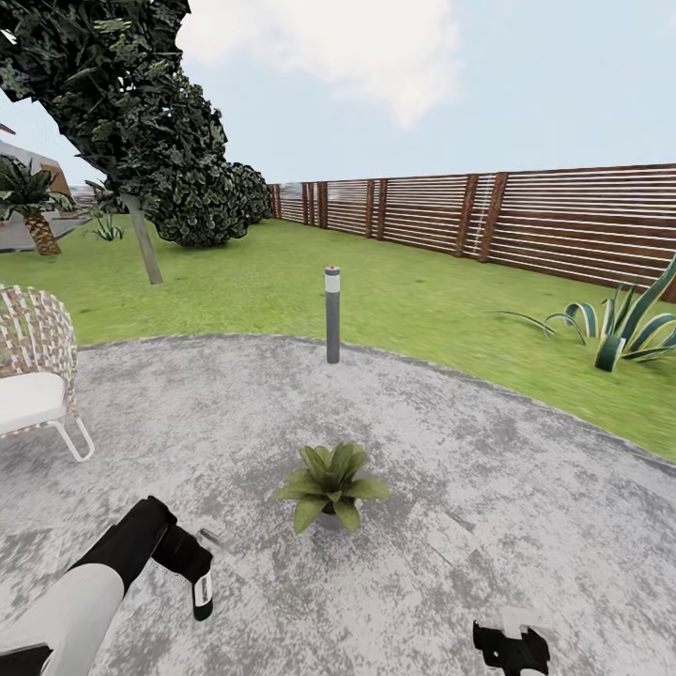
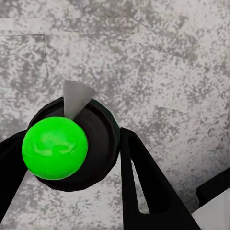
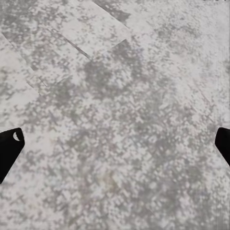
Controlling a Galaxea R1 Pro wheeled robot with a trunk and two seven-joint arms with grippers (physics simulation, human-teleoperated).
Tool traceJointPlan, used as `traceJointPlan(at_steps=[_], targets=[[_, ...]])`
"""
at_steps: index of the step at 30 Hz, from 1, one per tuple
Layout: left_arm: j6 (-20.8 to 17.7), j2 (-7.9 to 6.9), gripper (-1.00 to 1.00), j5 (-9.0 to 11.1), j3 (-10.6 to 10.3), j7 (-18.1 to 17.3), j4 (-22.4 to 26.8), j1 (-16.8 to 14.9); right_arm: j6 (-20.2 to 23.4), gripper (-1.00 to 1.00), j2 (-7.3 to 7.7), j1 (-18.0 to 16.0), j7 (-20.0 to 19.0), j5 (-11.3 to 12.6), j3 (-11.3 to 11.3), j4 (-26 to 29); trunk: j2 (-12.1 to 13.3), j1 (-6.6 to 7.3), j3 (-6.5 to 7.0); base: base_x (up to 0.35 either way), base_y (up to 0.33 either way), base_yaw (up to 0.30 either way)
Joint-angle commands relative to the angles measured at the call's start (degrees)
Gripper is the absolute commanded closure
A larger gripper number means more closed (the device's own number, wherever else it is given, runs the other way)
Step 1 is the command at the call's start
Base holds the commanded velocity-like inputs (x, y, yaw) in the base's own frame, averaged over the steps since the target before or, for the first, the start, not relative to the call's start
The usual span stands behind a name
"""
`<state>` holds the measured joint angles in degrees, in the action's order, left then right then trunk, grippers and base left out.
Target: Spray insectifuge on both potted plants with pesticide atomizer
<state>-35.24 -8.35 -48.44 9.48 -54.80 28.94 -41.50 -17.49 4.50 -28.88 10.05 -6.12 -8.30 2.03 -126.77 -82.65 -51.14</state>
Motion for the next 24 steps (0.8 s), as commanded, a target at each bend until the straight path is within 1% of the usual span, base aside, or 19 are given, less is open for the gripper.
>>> traceJointPlan(at_steps=[1,5,14,22,24], targets=[[-1.2,0.03,1.00,-0.3,0.3,-0.4,0.2,-0.1,-0.2,-1.00,-0.10,0.0,0.1,-0.6,-0.5,-0.1,0.0,-0.01,-0.06,0.284,0.000,0.000],[-2.7,0.00,1.00,-0.4,0.3,-0.5,0.2,0.0,-0.2,-1.00,-0.18,0.0,0.1,-0.6,-0.6,-0.1,0.0,-0.01,-0.06,0.318,0.000,0.000],[-3.0,-0.01,1.00,-0.3,0.3,-0.5,0.1,0.1,-0.2,-1.00,-0.19,0.0,0.1,-0.6,-0.6,-0.1,0.0,-0.01,-0.06,0.335,-0.017,-0.005],[-3.0,-0.09,1.00,-0.4,0.1,-0.5,0.0,0.7,-0.2,-1.00,-0.19,0.0,0.2,-0.6,-0.6,-0.1,0.0,-0.01,-0.06,0.338,0.028,-0.224],[-2.9,-0.13,1.00,-0.5,-0.4,-0.5,-0.1,0.8,-0.2,-1.00,-0.19,0.0,0.2,-0.6,-0.6,-0.1,0.0,-0.01,-0.06,0.306,0.088,-0.110]])
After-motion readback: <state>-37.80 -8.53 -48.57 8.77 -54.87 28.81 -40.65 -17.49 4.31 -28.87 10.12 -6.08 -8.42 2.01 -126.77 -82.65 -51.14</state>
